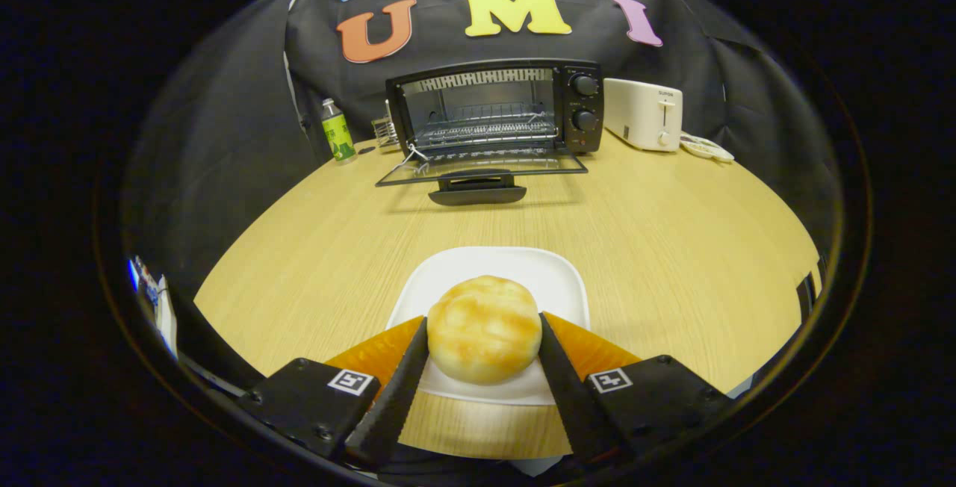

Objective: Open the toaster oven, put the food inside, and close the toaster oven door.

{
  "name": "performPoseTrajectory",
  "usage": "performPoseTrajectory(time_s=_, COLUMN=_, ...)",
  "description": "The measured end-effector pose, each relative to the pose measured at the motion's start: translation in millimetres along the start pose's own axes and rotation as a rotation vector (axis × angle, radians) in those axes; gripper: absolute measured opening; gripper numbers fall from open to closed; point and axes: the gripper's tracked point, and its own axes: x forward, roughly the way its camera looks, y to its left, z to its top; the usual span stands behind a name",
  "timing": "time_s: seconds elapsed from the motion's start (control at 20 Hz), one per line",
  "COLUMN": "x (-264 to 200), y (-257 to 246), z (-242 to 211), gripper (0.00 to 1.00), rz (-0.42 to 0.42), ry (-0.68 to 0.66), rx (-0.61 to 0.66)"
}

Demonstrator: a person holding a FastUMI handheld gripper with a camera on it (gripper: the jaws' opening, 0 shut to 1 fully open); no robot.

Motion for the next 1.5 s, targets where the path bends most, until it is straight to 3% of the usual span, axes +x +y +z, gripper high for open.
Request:
performPoseTrajectory(time_s=0.2, x=-9.9, y=7.1, z=11.8, gripper=0.85, rz=0.049, ry=-0.027, rx=0.032)
performPoseTrajectory(time_s=0.6, x=-42.9, y=27.4, z=73.5, gripper=0.85, rz=0.149, ry=-0.157, rx=0.123)
performPoseTrajectory(time_s=0.85, x=-52.3, y=35.8, z=121.1, gripper=0.85, rz=0.199, ry=-0.300, rx=0.188)
performPoseTrajectory(time_s=1.05, x=-43.7, y=25.1, z=154.8, gripper=0.85, rz=0.197, ry=-0.364, rx=0.234)
performPoseTrajectory(time_s=1.2, x=-29.3, y=27.0, z=180.1, gripper=0.84, rz=0.263, ry=-0.401, rx=0.323)
performPoseTrajectory(time_s=1.5, x=27.4, y=26.3, z=217.6, gripper=0.84, rz=0.318, ry=-0.450, rx=0.481)
